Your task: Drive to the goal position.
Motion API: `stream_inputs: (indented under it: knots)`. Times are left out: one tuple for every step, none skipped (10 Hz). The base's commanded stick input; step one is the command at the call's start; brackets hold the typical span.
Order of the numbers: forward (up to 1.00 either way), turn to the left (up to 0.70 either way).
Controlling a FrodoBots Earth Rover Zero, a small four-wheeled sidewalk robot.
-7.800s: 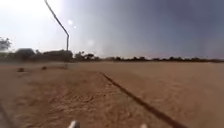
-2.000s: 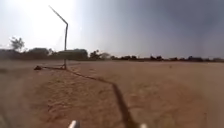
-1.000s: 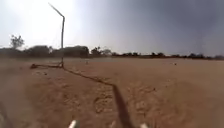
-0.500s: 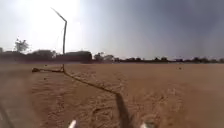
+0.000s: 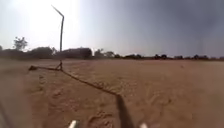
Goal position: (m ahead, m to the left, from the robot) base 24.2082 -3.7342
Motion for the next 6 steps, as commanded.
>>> stream_inputs:
  knots:
    - [0.70, 0.00]
    - [0.70, 0.00]
    - [0.70, 0.00]
    - [0.70, 0.00]
    - [0.70, 0.00]
    - [0.70, 0.00]
